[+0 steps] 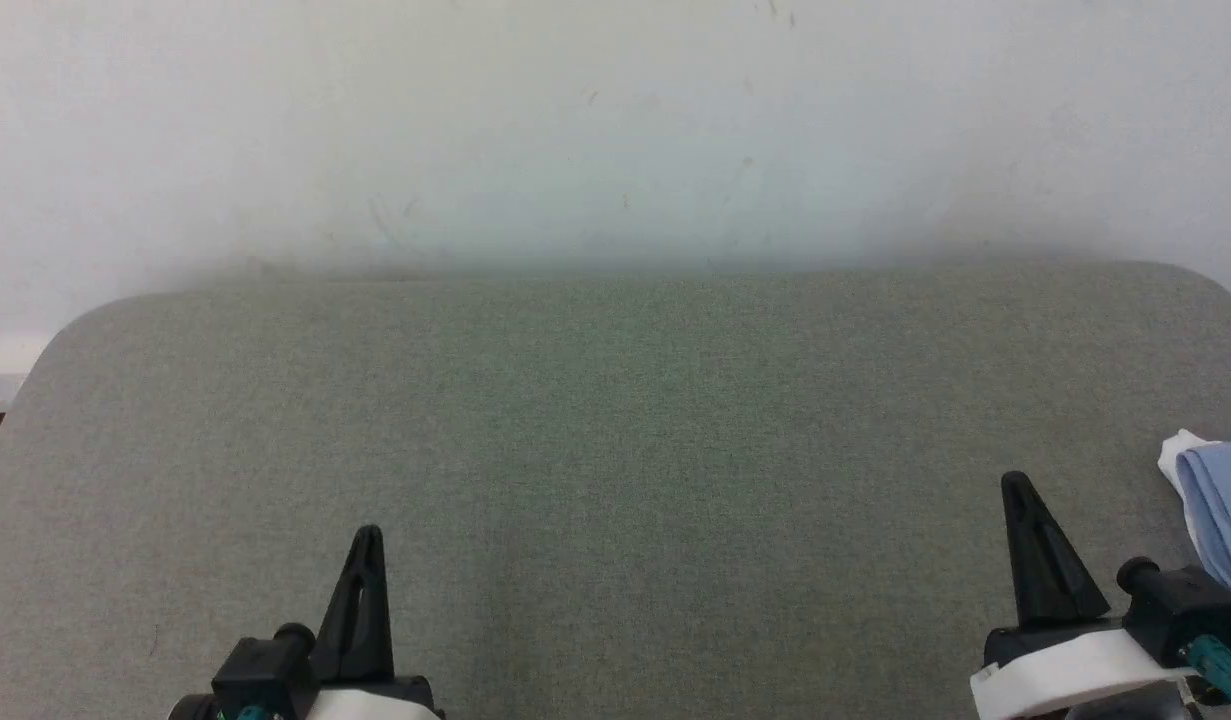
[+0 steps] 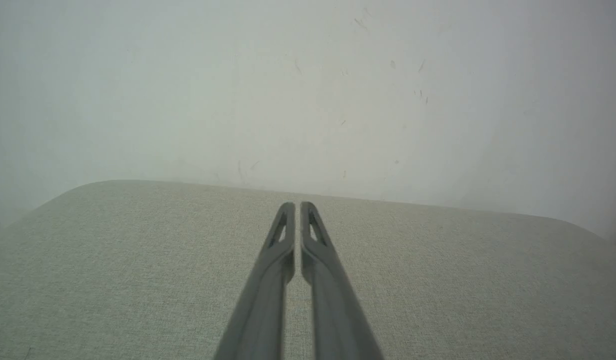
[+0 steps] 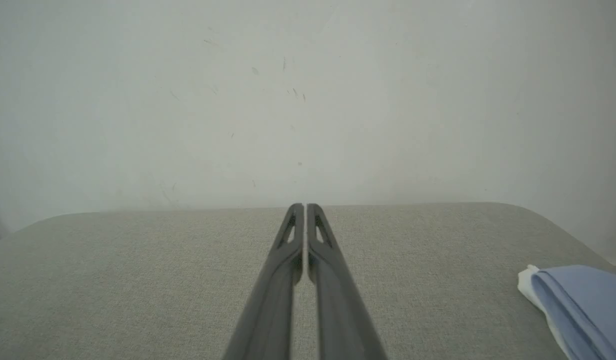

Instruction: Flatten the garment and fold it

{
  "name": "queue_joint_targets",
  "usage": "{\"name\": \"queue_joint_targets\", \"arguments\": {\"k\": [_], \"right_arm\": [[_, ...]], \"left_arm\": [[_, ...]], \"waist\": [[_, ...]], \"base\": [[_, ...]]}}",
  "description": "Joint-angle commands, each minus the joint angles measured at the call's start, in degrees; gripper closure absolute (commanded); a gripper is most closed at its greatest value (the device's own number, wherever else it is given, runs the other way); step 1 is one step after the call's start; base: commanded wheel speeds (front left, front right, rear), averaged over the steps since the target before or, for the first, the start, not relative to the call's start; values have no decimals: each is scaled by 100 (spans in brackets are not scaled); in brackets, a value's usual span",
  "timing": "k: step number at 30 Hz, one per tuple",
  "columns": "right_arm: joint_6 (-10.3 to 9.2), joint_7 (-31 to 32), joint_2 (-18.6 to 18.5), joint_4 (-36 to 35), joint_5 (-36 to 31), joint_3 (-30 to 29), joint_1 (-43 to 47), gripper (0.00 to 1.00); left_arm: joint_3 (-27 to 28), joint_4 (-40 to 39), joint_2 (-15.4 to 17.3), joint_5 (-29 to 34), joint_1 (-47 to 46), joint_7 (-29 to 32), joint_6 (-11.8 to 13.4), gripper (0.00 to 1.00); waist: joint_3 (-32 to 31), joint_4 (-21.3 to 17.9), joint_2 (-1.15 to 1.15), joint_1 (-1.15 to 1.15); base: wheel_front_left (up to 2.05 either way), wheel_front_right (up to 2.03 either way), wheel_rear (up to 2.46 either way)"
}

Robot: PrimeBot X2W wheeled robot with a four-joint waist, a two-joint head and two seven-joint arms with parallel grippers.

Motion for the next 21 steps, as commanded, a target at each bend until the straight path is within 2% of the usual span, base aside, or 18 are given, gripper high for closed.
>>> {"name": "queue_joint_targets", "arguments": {"k": [1, 21], "right_arm": [[0, 18, 0, -6, -13, 1, -7, 100], [-1, 236, 5, -67, -159, 30, -81, 100]], "left_arm": [[5, -1, 0, 14, -12, 20, -2, 100], [61, -15, -1, 171, -142, 257, -28, 100]], "waist": [[3, -1, 0, 0], [50, -17, 0, 0]], "base": [[0, 0, 0], [0, 0, 0]]}}
